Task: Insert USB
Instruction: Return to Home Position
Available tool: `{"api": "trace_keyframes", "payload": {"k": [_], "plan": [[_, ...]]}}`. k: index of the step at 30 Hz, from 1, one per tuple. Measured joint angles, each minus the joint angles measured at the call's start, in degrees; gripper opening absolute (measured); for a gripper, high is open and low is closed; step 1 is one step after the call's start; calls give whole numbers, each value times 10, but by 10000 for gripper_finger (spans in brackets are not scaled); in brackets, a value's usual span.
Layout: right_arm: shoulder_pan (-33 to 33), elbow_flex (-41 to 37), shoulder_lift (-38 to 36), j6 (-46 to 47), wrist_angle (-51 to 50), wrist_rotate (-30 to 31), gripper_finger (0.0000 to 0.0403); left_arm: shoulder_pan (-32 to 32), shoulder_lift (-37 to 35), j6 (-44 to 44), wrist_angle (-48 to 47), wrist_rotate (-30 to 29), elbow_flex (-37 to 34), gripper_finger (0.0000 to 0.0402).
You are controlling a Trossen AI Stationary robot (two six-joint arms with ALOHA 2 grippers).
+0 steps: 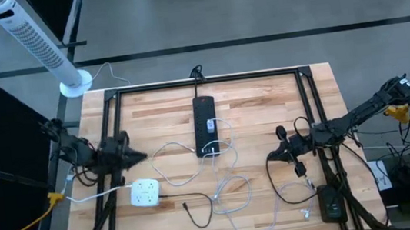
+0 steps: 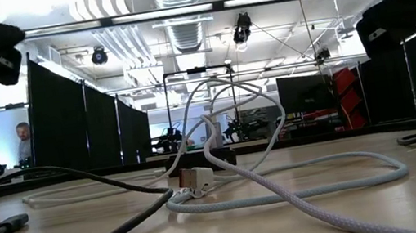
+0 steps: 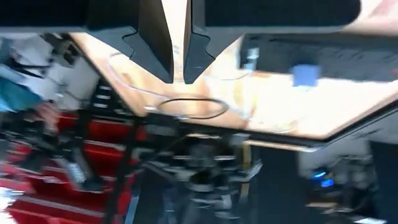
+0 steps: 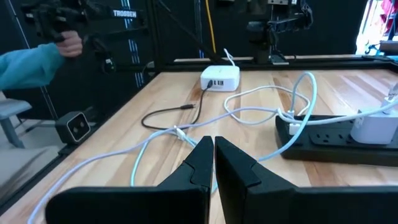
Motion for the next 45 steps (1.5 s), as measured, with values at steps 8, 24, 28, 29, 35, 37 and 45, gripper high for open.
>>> {"api": "trace_keyframes", "payload": {"k": [8,24,28,29,35,37,45], "plan": [[0,0,-2,0,1,0,0,57,0,62,101,104,-38,23],[0,0,-1,6,-4,0,0,365,0,19,115,383,-86,22],[0,0,-1,6,-8,0,0,361,17,16,132,372,-89,22],[0,0,-1,6,-10,0,0,361,20,15,133,372,-89,22],[0,0,-1,6,-17,0,0,361,36,15,134,361,-89,22],[0,0,-1,5,-17,1,0,361,41,15,136,361,-89,22],[0,0,-1,5,-17,0,0,361,60,17,135,360,-89,22]]}}
